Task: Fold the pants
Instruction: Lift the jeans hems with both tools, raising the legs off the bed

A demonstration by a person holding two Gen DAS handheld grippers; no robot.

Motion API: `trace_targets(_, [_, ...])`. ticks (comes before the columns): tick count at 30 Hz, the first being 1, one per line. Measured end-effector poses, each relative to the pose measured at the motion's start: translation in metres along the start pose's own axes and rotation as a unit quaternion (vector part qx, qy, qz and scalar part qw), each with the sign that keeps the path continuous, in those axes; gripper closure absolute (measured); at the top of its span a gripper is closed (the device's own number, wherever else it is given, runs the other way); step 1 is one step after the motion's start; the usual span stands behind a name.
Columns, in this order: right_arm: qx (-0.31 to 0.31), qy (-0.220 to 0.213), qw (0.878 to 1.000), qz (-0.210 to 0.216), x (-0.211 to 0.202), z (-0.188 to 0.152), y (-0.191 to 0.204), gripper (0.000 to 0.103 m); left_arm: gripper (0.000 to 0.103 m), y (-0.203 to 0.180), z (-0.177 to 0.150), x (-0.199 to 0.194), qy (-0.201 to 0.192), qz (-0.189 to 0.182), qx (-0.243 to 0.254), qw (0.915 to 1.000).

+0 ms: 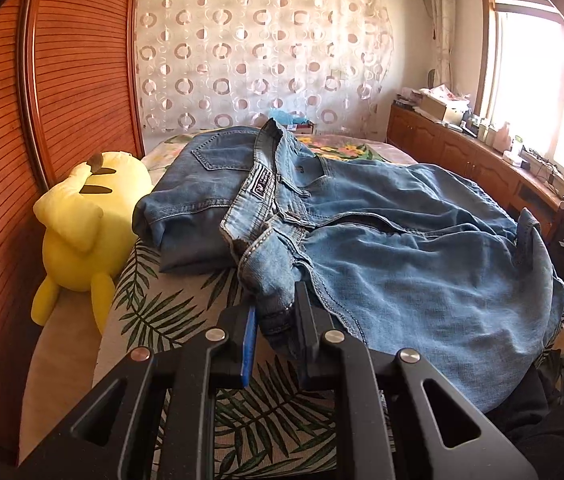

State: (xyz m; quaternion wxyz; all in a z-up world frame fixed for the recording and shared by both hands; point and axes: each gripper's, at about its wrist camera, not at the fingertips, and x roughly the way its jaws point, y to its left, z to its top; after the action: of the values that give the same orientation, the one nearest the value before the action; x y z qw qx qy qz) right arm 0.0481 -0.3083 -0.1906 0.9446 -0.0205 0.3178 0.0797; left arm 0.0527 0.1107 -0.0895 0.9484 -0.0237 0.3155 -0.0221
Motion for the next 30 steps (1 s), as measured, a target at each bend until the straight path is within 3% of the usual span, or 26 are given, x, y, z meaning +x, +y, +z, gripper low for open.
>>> trace_targets(4, [0.007,0.025,1.000,0.005,-0.020,-0.013,-0.006,0.058,0.086,-0.002,-0.001,0.003,0.004,0.005,0.001,1.0000])
trace_targets(10, [-0.004,0.051,0.998,0.023,-0.021,-0.007,-0.008,0.058,0.086,0.002,-0.003,0.013,0.015,0.017,-0.004,0.9997])
trace_targets(19, [-0.010,0.082,0.996,0.027,-0.001,-0.002,-0.002,0.059,0.082,0.015,-0.013,0.033,0.043,0.029,-0.025,0.9984])
trace_targets(25, [-0.016,0.077,0.997,0.018,-0.001,0.000,0.000,0.079,0.075,0.027,-0.017,0.043,0.060,0.043,-0.043,0.9964])
trace_targets(30, [-0.015,0.069,0.997,0.020,-0.002,-0.001,0.001,0.083,0.074,0.032,-0.023,0.052,0.072,0.033,-0.047,0.9958])
